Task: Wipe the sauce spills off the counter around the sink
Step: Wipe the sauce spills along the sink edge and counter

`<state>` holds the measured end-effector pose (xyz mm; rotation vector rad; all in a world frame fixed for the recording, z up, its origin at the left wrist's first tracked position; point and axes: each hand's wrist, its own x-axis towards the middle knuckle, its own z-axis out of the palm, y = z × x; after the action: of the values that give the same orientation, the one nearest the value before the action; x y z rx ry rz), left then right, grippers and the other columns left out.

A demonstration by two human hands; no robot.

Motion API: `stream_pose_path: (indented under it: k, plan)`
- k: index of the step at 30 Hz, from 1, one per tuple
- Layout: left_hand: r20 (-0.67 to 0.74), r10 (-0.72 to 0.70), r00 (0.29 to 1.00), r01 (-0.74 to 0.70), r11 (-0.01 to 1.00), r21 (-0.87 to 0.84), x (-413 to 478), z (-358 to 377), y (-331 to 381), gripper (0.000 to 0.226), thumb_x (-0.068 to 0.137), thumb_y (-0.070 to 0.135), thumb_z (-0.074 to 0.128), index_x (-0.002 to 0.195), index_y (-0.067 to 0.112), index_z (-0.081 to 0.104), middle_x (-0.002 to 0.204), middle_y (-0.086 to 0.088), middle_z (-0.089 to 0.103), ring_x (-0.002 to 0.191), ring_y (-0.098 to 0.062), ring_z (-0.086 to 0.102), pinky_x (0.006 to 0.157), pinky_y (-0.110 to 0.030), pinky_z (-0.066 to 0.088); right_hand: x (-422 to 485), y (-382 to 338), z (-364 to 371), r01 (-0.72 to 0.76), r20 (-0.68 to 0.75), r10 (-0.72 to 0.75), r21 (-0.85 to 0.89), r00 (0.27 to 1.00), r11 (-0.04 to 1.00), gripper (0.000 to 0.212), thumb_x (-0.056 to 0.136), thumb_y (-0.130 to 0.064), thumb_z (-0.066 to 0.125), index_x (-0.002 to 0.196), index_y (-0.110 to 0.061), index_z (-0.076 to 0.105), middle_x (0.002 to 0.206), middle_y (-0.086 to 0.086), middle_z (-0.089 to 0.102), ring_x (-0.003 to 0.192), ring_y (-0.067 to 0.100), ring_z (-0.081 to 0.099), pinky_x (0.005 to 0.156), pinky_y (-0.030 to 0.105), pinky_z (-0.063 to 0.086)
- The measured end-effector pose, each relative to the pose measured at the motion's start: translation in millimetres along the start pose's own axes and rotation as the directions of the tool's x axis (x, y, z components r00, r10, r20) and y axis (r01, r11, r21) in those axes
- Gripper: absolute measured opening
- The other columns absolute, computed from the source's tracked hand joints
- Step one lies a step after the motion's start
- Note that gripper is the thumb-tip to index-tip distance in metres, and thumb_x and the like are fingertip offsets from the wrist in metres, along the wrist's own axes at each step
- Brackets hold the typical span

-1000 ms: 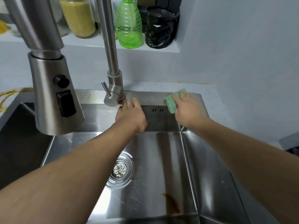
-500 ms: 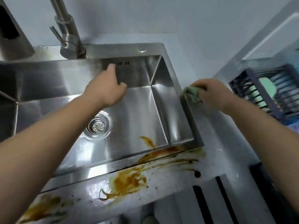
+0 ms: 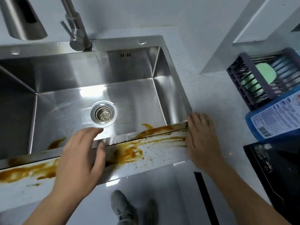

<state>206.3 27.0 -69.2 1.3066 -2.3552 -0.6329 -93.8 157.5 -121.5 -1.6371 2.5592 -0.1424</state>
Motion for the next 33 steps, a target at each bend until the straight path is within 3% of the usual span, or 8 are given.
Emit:
stream_pose_path:
  k: [5,8,11,15,18,24,29,33]
  plan:
    - [-0.128,0.026,0.991,-0.012,0.994,0.112,-29.1,13.9,-12.4,0.041,0.090,0.022,0.047,0.121,0.000,0.060,0.121,-0.019,0.060,0.110,-0.040,0.055,0.096,-0.048,0.041,-23.2,-38.6,5.2,0.323,0.135,-0.324,0.028,0.936,0.946,0.071,0.089,-0.025,0.025,0.157,-0.007,0.020,0.166,0.010,0.016,0.155,0.026,0.006,0.124,0.051,0.013]
    - [-0.216,0.048,0.975,-0.023,0.993,0.115,-37.0,16.4,-12.3,0.038,0.090,0.017,0.047,0.119,-0.003,0.061,0.120,-0.021,0.060,0.110,-0.040,0.054,0.096,-0.048,0.040,-17.7,3.3,-2.8,0.157,0.125,-0.160,0.039,0.979,0.987,0.077,0.085,-0.028,0.016,0.159,-0.006,0.009,0.168,0.011,0.004,0.154,0.023,-0.008,0.126,0.048,0.006]
    - [-0.237,0.043,0.971,-0.010,0.990,0.141,-40.4,24.4,-17.9,0.038,0.090,0.019,0.046,0.117,-0.003,0.061,0.120,-0.022,0.060,0.109,-0.039,0.054,0.096,-0.047,0.038,-13.7,1.3,-4.1,0.021,0.100,-0.022,0.008,0.995,1.000,0.082,0.080,-0.030,0.015,0.157,-0.001,0.015,0.166,0.018,0.011,0.154,0.032,0.001,0.125,0.052,0.008]
    - [-0.227,0.008,0.974,0.035,0.982,0.183,-48.1,37.5,-33.0,0.039,0.091,0.022,0.043,0.115,-0.004,0.060,0.117,-0.023,0.060,0.108,-0.044,0.054,0.101,-0.053,0.038,-18.8,-86.7,14.9,0.309,0.107,-0.313,0.051,0.944,0.950,0.073,0.091,-0.036,0.018,0.157,-0.005,0.019,0.166,0.013,0.018,0.154,0.029,0.009,0.124,0.049,0.010]
    - [-0.249,-0.015,0.969,0.057,0.985,0.163,-48.9,40.0,-36.5,0.041,0.091,0.023,0.043,0.115,-0.006,0.060,0.118,-0.023,0.060,0.112,-0.043,0.053,0.114,-0.056,0.030,-15.6,-80.4,14.1,0.424,0.091,-0.425,0.038,0.900,0.905,0.064,0.100,-0.037,0.015,0.158,-0.009,0.021,0.166,0.008,0.020,0.154,0.024,0.011,0.125,0.046,0.009]
    - [-0.244,-0.026,0.970,0.048,0.995,0.082,-45.2,40.0,-35.0,0.045,0.089,0.026,0.043,0.116,-0.006,0.059,0.120,-0.021,0.060,0.114,-0.041,0.054,0.118,-0.055,0.023,-11.6,-30.9,9.6,0.078,0.037,-0.078,-0.019,0.996,0.997,0.065,0.097,-0.032,0.015,0.156,-0.003,0.021,0.164,0.017,0.020,0.154,0.033,0.010,0.124,0.052,0.012]
    - [-0.239,-0.020,0.971,0.024,1.000,0.014,-46.6,37.0,-36.8,0.044,0.087,0.022,0.043,0.118,-0.006,0.057,0.123,-0.020,0.059,0.119,-0.038,0.053,0.121,-0.054,0.019,-21.5,-154.9,24.3,0.389,0.063,-0.396,0.093,0.916,0.916,0.069,0.095,-0.035,0.016,0.156,-0.003,0.021,0.165,0.014,0.020,0.154,0.030,0.012,0.124,0.049,0.012]
    - [-0.249,-0.025,0.968,0.004,0.996,-0.085,-48.7,34.8,-40.4,0.044,0.087,0.020,0.041,0.120,-0.004,0.056,0.126,-0.018,0.057,0.123,-0.035,0.051,0.123,-0.045,0.014,-18.2,-140.1,23.8,0.356,0.071,-0.364,0.104,0.929,0.929,0.069,0.093,-0.031,0.021,0.156,-0.003,0.023,0.164,0.013,0.024,0.153,0.027,0.015,0.126,0.043,0.009]
